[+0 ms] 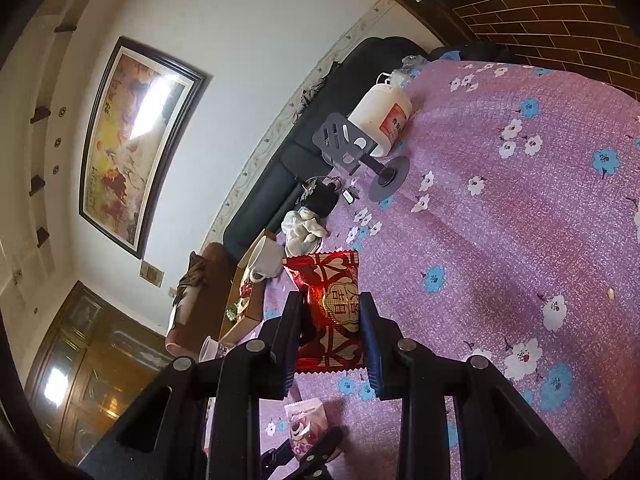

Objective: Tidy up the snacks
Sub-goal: 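Grasp the pink Lotso packet with the left tool while the right tool grasps the red-white candy, then carry the pink Lotso packet and red-white candy over the red-rimmed white lid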

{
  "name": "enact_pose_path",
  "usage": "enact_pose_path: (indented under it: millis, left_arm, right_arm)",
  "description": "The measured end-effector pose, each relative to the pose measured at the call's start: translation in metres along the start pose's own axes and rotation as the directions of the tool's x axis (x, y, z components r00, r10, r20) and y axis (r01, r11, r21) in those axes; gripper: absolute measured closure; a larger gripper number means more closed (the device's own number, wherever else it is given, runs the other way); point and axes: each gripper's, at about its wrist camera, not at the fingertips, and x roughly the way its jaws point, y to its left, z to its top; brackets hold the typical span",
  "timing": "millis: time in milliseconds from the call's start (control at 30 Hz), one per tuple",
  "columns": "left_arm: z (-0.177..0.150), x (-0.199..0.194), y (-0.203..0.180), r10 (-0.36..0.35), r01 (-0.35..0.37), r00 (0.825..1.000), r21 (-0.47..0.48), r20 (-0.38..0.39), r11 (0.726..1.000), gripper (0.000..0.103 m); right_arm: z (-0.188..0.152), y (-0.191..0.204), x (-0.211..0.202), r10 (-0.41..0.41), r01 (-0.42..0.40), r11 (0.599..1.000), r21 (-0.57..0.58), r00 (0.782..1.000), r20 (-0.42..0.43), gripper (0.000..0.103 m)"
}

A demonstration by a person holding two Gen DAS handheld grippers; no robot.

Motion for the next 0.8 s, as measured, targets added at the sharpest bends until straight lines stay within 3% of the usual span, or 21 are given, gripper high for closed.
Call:
enact_pose_path:
  millis: [100, 300, 467, 633, 800]
  left_arm:
    - [-0.001, -0.010, 0.006, -0.021, 0.021, 1.000, -0.014, 0.022, 1.000, 0.068]
    - [-0.009, -0.059, 0.024, -0.029, 0.032, 0.990, -0.017, 0.137, 0.999, 0.068]
    - [-0.027, -0.103, 0.045, 0.024, -0.021, 0.967, -0.014, 0.253, 1.000, 0.068]
    - [-0.045, -0.131, 0.073, 0.056, -0.046, 0.948, -0.041, 0.315, 0.998, 0.068]
    - [-0.063, -0.147, 0.095, 0.056, -0.036, 0.939, -0.067, 0.340, 0.997, 0.068]
  right_arm:
    - [-0.001, 0.003, 0.004, -0.002, 0.002, 1.000, -0.015, 1.000, -0.015, 0.073]
    - [-0.006, 0.006, 0.013, 0.010, -0.011, 0.999, -0.031, 0.998, -0.056, 0.073]
    - [-0.012, 0.010, 0.018, -0.015, 0.010, 0.998, -0.068, 0.998, -0.069, 0.073]
    - [-0.019, 0.015, 0.025, -0.036, 0.026, 0.994, -0.108, 0.995, -0.088, 0.073]
    - [-0.026, 0.021, 0.032, -0.071, 0.053, 0.985, -0.164, 0.992, -0.107, 0.073]
